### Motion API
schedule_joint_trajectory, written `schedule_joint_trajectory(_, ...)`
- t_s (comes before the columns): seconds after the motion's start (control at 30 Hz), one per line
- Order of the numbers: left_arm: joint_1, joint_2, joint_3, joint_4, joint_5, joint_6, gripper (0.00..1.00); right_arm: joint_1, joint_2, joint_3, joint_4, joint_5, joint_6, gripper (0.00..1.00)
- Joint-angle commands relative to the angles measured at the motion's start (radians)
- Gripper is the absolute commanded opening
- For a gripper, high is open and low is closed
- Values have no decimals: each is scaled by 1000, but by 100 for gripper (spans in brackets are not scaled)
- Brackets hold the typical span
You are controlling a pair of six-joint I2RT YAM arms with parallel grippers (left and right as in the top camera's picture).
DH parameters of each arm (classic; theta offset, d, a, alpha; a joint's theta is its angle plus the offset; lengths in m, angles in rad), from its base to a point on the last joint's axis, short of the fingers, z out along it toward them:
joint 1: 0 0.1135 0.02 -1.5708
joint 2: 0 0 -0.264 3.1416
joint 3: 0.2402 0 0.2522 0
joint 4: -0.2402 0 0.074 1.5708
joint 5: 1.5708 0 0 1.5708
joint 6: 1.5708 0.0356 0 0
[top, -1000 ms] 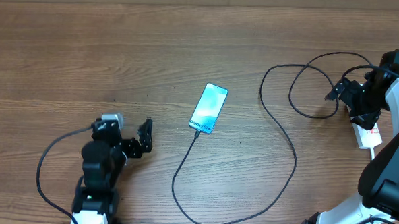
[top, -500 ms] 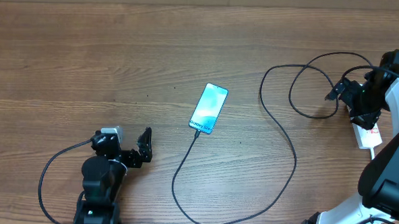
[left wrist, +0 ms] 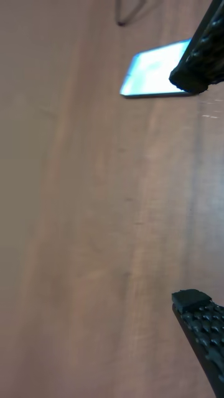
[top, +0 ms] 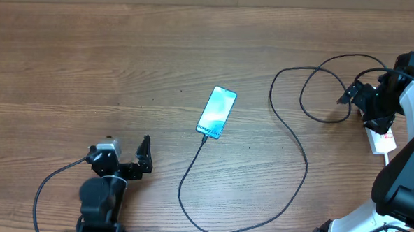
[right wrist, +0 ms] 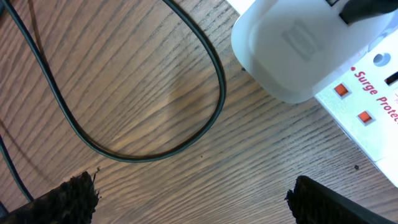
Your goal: Plug charger to phone and switch on socket
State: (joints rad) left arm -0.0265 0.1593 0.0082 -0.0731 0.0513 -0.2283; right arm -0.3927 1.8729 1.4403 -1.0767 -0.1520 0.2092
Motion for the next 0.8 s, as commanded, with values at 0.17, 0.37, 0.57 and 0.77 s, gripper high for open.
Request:
schedule_joint_trajectory(0.17, -8, -156, -3, -6, -26, 132, 99, 0, -23, 7, 2, 1, -1, 100)
schedule_joint_trajectory(0.37, -7, -156, -3, -5, -26, 136, 100, 0, -23, 7, 2, 1, -1, 100)
schedule_joint_trajectory(0.57, -7, -155, -3, -5, -26, 136, 100, 0, -23, 7, 2, 1, -1, 100)
schedule_joint_trajectory(0.77, -7, -155, -3, -5, -26, 136, 100, 0, -23, 7, 2, 1, -1, 100)
